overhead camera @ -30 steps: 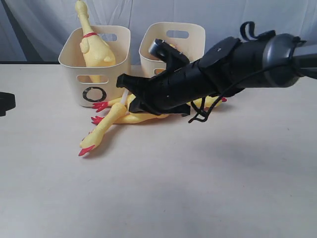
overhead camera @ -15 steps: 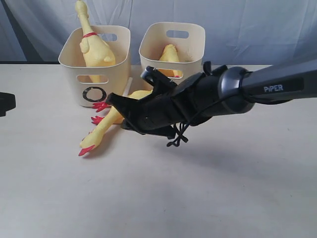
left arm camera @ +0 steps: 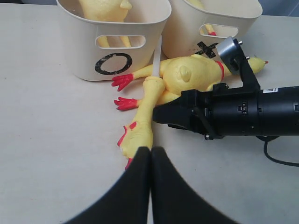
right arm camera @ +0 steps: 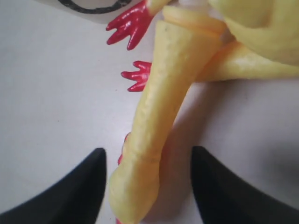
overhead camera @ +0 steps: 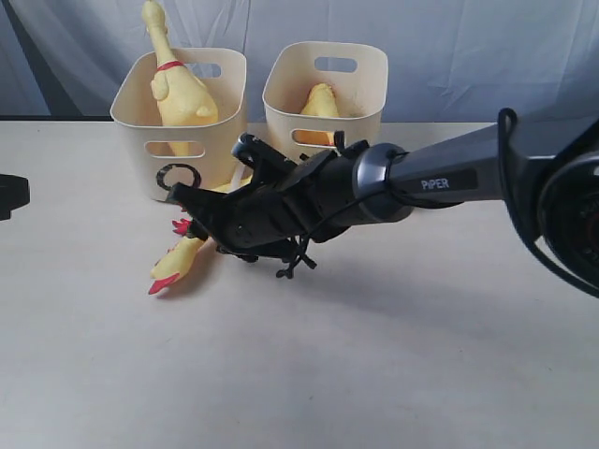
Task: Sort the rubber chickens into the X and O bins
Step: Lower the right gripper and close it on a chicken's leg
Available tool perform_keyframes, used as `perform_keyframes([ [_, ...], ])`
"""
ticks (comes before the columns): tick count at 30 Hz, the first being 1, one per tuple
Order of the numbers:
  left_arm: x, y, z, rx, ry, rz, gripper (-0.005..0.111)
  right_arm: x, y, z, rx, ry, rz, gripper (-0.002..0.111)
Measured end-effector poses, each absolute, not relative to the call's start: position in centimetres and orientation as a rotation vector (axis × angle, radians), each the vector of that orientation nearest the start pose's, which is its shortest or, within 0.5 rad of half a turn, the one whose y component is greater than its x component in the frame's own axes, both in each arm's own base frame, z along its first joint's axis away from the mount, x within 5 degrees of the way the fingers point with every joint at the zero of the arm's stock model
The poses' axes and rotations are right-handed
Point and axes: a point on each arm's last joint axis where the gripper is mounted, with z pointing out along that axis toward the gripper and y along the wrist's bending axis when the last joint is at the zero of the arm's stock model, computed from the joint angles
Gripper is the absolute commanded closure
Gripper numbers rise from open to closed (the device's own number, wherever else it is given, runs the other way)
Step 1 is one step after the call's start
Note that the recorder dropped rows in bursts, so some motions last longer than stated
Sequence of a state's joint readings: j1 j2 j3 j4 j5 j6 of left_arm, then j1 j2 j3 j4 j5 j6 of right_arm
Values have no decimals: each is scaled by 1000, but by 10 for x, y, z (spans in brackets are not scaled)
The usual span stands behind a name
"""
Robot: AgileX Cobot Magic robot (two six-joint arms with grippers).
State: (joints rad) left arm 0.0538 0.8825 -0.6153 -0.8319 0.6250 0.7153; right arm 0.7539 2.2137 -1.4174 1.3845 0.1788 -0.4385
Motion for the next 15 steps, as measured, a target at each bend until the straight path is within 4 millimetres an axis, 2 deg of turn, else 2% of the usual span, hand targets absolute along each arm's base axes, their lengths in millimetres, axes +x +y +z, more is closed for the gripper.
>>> perform_keyframes([
  [15,169,-30,294,177,2162,-467,107,347,350,101,186,2532,1016,41],
])
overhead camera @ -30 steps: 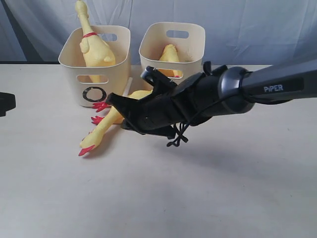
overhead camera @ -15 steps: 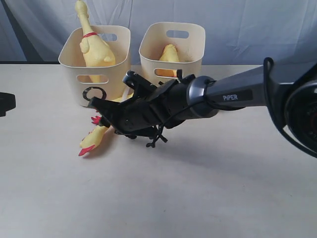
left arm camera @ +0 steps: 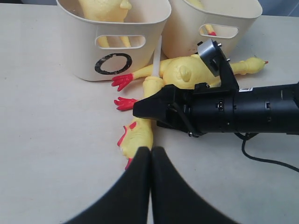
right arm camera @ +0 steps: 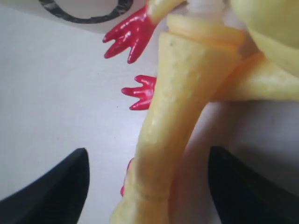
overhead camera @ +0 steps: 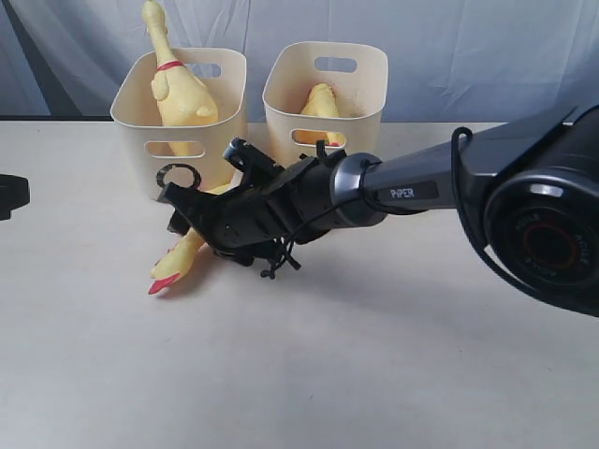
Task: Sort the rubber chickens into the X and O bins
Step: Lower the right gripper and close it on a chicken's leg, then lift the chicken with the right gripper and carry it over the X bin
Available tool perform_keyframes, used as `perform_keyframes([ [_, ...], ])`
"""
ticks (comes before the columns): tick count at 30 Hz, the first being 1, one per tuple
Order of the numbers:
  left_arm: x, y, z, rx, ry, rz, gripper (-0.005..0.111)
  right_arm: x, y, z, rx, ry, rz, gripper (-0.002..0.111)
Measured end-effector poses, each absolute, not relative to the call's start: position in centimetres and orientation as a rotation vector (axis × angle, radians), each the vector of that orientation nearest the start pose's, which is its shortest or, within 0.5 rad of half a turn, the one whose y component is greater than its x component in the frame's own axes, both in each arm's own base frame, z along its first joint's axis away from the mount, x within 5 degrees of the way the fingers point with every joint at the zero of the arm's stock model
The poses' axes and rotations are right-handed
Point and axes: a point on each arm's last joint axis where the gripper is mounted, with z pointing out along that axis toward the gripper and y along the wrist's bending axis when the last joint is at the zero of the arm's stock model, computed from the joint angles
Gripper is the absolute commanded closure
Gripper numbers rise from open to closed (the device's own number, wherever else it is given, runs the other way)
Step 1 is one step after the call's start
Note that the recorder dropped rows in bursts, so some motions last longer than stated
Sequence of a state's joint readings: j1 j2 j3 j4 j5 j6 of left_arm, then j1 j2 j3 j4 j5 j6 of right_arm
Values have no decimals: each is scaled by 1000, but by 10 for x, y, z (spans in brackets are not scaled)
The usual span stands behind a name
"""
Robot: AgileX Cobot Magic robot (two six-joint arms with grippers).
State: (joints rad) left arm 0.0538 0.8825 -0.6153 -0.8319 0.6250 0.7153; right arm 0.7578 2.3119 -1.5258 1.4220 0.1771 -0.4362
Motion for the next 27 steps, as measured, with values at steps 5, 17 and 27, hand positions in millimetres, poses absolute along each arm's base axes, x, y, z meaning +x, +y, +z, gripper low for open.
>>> perform_keyframes([
  [5,169,-30,294,177,2162,-467,107,352,354,93,265,2530,1040,46],
  [17,169,-30,294,177,2162,-467,107,353,363,82,293,2564,1121,103],
  [27,169,-30,294,177,2162,-467,107,352,364,82,301,2572,1145,103],
])
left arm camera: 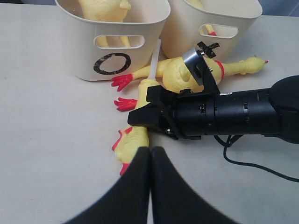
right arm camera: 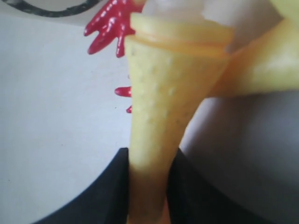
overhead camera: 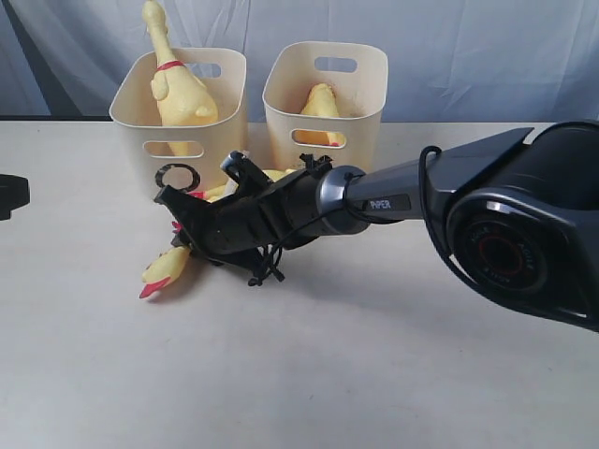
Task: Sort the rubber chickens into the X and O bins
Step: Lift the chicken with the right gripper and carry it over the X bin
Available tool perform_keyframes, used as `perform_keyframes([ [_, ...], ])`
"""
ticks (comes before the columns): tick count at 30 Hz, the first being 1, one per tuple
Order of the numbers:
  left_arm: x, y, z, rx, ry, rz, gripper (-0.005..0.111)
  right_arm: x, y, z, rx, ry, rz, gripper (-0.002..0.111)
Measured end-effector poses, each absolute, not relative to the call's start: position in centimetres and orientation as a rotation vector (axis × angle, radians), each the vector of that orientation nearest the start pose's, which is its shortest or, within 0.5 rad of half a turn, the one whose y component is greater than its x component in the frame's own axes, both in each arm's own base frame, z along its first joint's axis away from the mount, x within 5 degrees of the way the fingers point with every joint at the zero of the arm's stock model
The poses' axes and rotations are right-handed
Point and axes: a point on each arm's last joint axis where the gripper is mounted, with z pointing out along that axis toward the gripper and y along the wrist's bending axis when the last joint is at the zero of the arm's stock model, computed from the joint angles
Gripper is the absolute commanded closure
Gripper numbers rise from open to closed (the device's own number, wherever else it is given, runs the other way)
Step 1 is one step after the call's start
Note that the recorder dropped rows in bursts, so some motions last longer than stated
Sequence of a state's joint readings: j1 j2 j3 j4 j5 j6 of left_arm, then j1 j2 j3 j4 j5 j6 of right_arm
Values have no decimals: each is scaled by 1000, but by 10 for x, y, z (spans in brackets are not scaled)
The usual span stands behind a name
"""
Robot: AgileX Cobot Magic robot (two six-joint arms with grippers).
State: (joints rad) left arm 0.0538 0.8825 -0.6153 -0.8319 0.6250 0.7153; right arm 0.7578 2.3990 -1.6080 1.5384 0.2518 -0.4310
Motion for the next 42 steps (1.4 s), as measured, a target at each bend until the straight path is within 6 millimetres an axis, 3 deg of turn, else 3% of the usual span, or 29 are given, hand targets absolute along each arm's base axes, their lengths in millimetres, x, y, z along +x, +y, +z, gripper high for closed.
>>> perform_keyframes([
  [4,169,-30,294,177,2162,-467,107,352,365,88,293,2565,1162,103],
  [29,169,-30,294,180,2162,-466,107,348,363,186,109,2373,1238,103],
  [38,169,-30,294,180,2162,-466,107,352,354,216,39,2266,1150,103],
  [42,169,-30,294,180,2162,-466,107,361,340,227,38,2231,1125,103],
])
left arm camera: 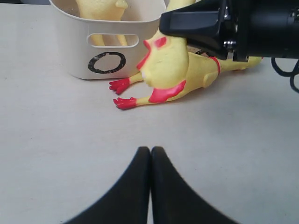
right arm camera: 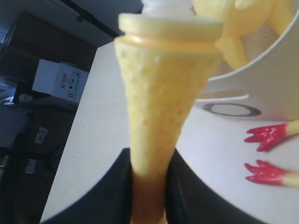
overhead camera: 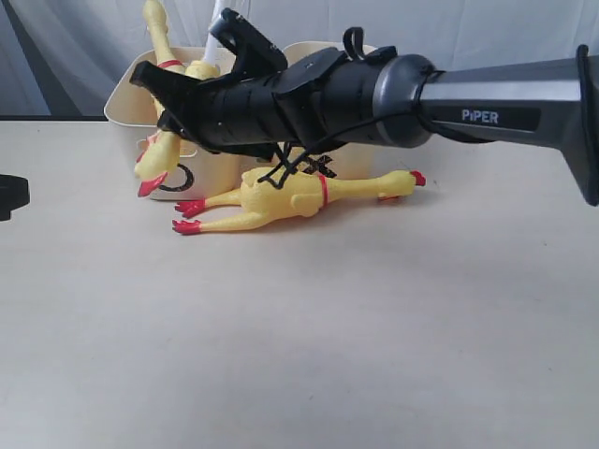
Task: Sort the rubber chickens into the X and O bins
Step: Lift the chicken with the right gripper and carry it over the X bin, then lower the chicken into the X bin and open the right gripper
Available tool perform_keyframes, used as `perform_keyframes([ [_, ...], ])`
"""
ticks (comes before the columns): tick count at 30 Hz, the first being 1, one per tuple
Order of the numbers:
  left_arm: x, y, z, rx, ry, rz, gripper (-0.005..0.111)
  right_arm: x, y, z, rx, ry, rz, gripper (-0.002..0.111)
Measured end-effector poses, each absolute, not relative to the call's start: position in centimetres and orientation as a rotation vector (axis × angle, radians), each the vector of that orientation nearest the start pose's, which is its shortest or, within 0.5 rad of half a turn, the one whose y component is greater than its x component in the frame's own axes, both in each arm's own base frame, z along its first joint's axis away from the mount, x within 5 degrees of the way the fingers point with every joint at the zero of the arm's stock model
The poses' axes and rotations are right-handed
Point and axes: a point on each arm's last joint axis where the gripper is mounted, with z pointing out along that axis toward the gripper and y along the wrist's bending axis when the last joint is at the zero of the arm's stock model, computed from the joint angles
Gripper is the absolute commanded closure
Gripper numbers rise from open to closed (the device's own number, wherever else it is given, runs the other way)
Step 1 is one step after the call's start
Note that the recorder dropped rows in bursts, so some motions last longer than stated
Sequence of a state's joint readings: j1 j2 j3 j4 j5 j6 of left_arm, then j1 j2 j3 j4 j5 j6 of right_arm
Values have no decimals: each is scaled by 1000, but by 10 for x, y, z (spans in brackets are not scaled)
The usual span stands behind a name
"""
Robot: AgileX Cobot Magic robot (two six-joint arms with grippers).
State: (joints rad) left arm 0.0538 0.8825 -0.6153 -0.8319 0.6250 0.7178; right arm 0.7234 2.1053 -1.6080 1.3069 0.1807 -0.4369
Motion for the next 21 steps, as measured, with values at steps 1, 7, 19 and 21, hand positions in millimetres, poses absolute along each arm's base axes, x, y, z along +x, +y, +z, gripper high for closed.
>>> perform_keyframes([
  [1,169,-30,294,180,2162,-466,107,364,337,228,40,2225,1118,103],
  [7,169,-30,294,180,2162,-466,107,385,307,243,24,2172,1036,103],
  [19,169,-30,294,180,2162,-466,107,426,244,254,141,2071,863,103],
  [21,169,-30,294,180,2162,-466,107,430,239,256,151,2038,814,104],
])
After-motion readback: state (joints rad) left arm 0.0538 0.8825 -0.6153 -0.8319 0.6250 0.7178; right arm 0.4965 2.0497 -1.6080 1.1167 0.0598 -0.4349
